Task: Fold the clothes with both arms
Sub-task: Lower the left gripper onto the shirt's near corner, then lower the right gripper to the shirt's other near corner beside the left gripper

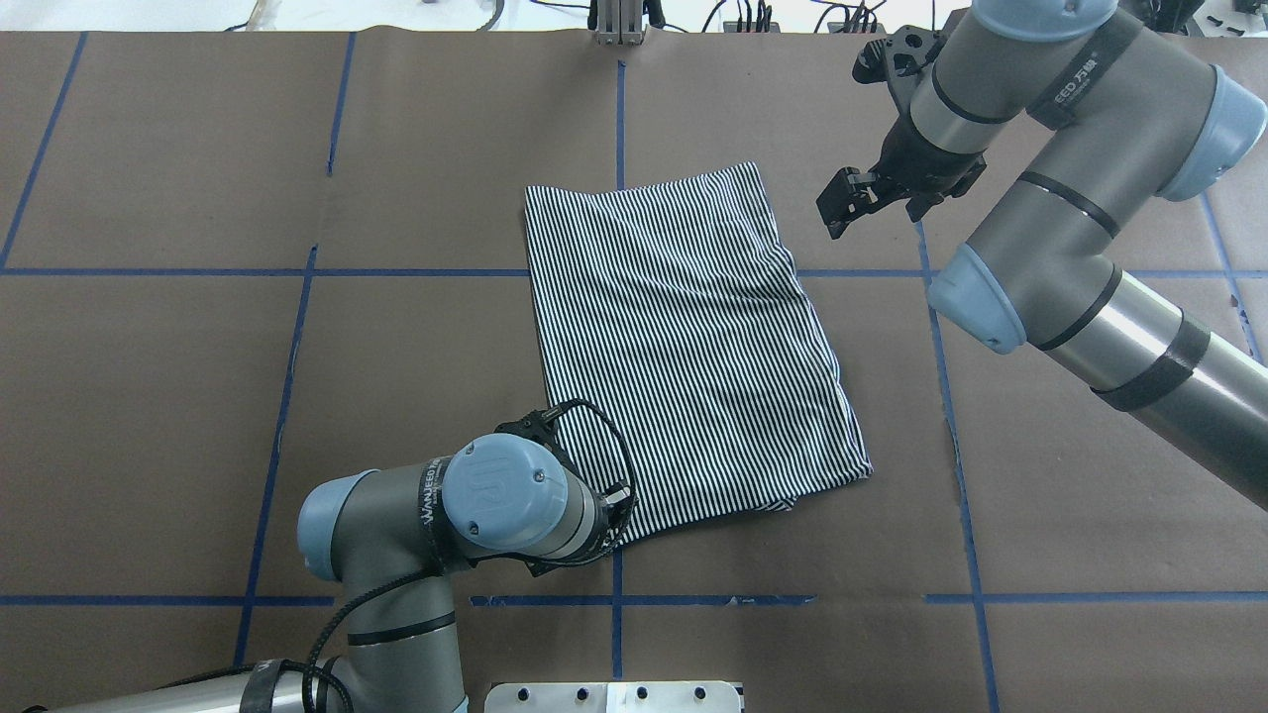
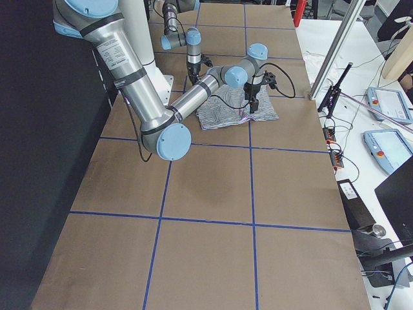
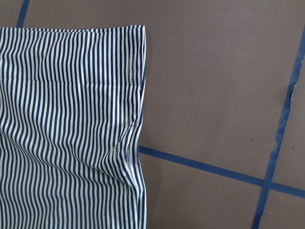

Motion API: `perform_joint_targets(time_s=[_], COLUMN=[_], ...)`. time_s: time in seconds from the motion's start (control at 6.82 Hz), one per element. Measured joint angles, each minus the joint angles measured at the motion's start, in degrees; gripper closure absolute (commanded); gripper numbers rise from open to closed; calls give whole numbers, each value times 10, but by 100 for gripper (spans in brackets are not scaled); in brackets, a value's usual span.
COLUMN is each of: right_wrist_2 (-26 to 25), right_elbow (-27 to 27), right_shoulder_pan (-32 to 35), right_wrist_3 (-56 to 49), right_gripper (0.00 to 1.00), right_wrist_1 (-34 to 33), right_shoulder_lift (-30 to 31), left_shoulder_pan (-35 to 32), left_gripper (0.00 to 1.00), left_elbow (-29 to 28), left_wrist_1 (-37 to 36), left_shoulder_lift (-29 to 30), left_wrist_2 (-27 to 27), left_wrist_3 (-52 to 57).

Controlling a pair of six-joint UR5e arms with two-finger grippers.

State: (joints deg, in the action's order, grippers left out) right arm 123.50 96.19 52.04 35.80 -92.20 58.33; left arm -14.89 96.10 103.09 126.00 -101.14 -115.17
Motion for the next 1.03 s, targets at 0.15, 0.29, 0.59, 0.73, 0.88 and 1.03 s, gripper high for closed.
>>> perform_joint_targets(time_s=[0.15,0.29,0.59,0.73,0.88,1.03], right_wrist_2=[0,0,4,5,2,-9], right_elbow=[-1,-1,10,25,49,81], right_shoulder_pan=[0,0,-12,-35,-66,-102], right_wrist_3=[0,10,100,178,279,391], right_gripper=[0,0,0,0,0,0], right_wrist_1=[0,0,0,1,1,1], right_shoulder_lift=[0,1,2,3,7,16], left_shoulder_pan=[-1,-4,-10,-13,-15,-16], left_gripper=[100,100,100,100,100,100], left_elbow=[5,16,55,70,78,81], left_wrist_1=[0,-3,-9,-10,-10,-10], left_shoulder_lift=[-2,-7,-42,-55,-63,-68], left_wrist_2=[1,1,-1,-1,-1,-1], left_wrist_3=[3,10,31,45,60,71])
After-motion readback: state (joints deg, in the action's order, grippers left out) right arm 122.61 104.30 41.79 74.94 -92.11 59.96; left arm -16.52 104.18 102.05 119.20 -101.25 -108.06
